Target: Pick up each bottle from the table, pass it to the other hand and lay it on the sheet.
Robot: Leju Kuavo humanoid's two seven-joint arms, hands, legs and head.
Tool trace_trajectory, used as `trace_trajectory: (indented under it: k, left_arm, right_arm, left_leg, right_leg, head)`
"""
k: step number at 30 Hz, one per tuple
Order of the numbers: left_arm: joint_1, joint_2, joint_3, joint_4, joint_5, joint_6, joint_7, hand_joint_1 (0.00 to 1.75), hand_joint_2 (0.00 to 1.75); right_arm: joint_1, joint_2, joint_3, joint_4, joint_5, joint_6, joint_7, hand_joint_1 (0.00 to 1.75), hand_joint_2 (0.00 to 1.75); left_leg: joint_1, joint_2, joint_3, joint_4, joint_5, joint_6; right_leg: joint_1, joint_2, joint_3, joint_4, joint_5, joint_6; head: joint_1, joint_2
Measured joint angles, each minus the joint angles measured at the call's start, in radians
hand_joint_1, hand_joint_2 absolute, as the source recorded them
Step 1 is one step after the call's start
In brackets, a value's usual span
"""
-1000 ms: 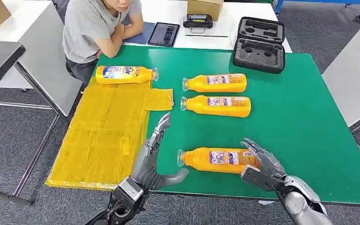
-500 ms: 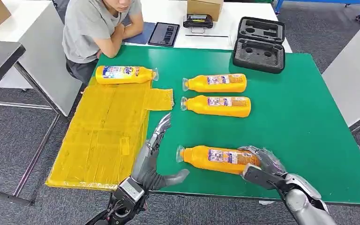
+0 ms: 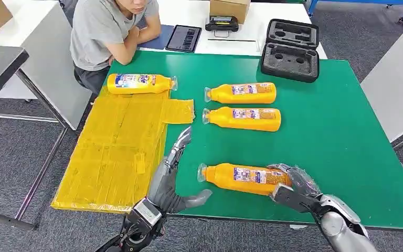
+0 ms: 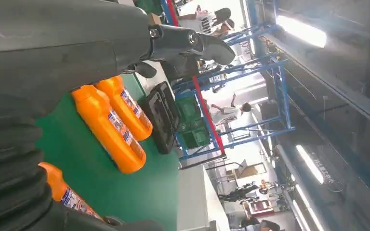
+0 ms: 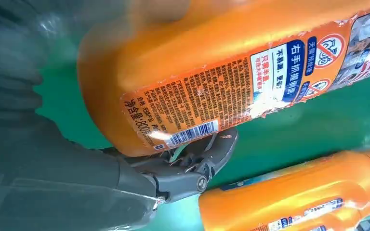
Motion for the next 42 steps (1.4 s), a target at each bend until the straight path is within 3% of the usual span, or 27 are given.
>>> trace_trajectory:
  k: [4,10,36,42]
  left_arm:
    - [-0.002,0.0,0.0,0.0,0.003,0.007,0.0,0.0,1.75]
    - [-0.002,-0.005,0.002,0.0,0.012,0.037,0.0,0.0,1.75]
    - [0.037,-0.039,0.094,-0.117,0.071,0.137,0.0,0.0,1.75]
    - [0.089,-0.103,0.204,-0.125,0.14,-0.019,0.0,0.0,1.75]
  right_arm:
    - [0.0,0.0,-0.002,0.003,-0.047,0.0,-0.03,1.75,1.75]
    - [0.001,0.04,-0.051,0.003,-0.242,0.042,-0.11,1.75,1.75]
    - [0.051,0.166,-0.221,0.014,-0.559,0.124,-0.156,1.75,1.75]
    - [0.092,0.21,-0.246,-0.042,-0.627,0.191,-0.206,1.75,1.75]
  left_leg:
    - [0.0,0.0,0.0,0.0,0.0,0.0]
    - [0.0,0.0,0.0,0.0,0.0,0.0]
    - [0.0,0.0,-0.001,0.0,0.0,0.0]
    - [0.0,0.0,-0.001,0.0,0.0,0.0]
  right_leg:
    - [0.0,0.0,0.0,0.0,0.0,0.0]
    - [0.0,0.0,0.0,0.0,0.0,0.0]
    - [0.0,0.0,-0.001,0.0,0.0,0.0]
    - [0.0,0.0,-0.001,0.0,0.0,0.0]
  head:
    - [0.0,0.0]
    - [0.0,0.0]
    - [0.0,0.0]
    - [0.0,0.0]
